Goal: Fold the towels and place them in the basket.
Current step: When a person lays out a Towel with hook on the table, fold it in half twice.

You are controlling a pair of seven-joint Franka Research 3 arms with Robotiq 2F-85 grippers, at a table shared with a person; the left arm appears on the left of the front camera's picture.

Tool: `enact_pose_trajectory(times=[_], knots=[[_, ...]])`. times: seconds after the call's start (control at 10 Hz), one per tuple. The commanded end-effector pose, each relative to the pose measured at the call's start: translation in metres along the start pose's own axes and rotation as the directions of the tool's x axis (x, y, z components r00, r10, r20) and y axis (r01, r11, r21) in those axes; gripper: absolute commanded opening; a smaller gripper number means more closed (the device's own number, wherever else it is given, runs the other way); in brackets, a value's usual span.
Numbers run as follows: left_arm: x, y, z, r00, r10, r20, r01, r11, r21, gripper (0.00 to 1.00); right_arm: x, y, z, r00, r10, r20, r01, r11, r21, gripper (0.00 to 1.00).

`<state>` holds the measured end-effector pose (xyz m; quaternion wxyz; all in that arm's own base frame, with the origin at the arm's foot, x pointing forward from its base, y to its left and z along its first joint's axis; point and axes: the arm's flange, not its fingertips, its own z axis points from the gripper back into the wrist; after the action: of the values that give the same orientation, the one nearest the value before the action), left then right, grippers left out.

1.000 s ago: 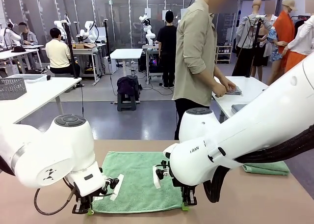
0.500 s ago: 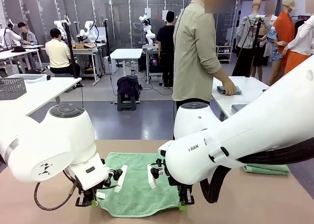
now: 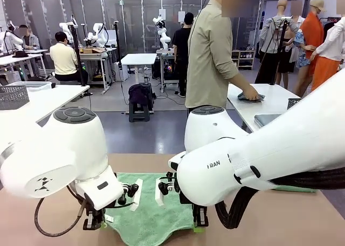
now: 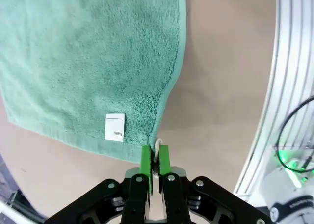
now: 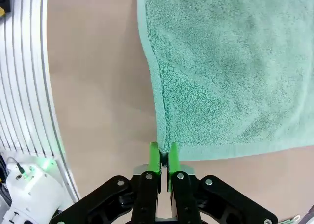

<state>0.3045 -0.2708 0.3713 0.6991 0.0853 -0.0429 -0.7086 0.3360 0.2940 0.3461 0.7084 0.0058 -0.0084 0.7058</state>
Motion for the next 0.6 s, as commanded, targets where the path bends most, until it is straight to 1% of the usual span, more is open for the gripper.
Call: enact_pose_trajectory(times=[0.0, 0.3, 0.5], knots=[[-0.012, -0.023, -0.001, 1.000, 0.001, 0.002, -0.001, 1.000, 0.005, 0.08, -0.001, 0.008, 0.004, 0.999, -0.035, -0.037, 0.034, 0.999, -0.028, 0.07], [-0.017, -0.007, 0.020, 1.000, -0.014, 0.026, 0.012, 0.995, 0.095, 0.08, -0.012, -0.003, 0.025, 0.999, -0.043, -0.029, 0.040, 0.997, -0.073, 0.07], [-0.022, 0.006, 0.035, 0.999, -0.027, 0.043, 0.022, 0.994, 0.105, 0.08, -0.016, -0.012, 0.039, 1.000, -0.024, -0.016, 0.023, 0.996, -0.084, 0.07]])
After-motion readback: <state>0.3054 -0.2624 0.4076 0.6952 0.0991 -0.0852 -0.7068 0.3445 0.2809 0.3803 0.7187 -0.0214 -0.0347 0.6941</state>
